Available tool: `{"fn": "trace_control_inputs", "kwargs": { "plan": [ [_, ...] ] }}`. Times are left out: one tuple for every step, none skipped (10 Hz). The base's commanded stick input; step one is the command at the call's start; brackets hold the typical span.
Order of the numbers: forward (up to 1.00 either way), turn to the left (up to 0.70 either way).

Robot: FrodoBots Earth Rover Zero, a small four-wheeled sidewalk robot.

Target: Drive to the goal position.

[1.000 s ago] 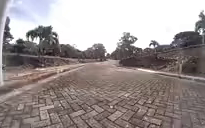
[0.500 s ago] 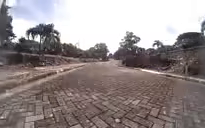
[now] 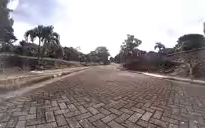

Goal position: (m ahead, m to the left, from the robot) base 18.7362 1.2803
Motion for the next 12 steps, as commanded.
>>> {"fn": "trace_control_inputs", "kwargs": {
  "plan": [
    [0.70,0.00],
    [0.70,0.00],
    [0.70,0.00],
    [0.70,0.00],
    [0.70,0.00],
    [0.70,0.00],
    [0.70,0.00],
    [0.70,0.00],
    [0.70,0.00],
    [0.70,0.00],
    [0.70,0.00],
    [0.70,0.00]
  ]
}}
